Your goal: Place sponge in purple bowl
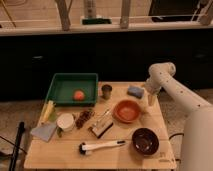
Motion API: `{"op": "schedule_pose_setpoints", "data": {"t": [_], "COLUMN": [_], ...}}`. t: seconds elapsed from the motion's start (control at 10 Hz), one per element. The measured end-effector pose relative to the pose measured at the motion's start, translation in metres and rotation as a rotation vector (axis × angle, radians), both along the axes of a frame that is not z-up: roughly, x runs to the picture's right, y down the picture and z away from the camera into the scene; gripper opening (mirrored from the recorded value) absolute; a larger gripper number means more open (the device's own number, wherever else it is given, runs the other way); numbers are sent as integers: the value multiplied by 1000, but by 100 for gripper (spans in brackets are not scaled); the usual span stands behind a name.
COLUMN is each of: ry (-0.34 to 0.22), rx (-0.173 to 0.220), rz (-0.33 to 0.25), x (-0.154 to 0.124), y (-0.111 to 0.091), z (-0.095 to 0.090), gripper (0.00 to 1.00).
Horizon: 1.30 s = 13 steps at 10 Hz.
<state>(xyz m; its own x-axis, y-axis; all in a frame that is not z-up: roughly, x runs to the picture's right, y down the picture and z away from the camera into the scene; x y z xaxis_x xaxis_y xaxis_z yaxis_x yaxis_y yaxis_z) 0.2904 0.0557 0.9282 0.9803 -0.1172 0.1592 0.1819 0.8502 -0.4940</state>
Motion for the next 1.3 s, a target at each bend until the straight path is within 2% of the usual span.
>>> {"op": "schedule_pose_setpoints", "data": {"t": [0.2, 0.5, 0.6, 1.0, 1.3], "ry": [0, 23, 41, 92, 142], "rx": [3, 3, 1, -26, -62], "rz": [15, 81, 133, 247, 329], "x": [0, -3, -5, -19, -29], "y": [0, -13, -19, -28, -29], "z": [5, 3, 2, 4, 7], "gripper": [80, 80, 80, 80, 80]}}
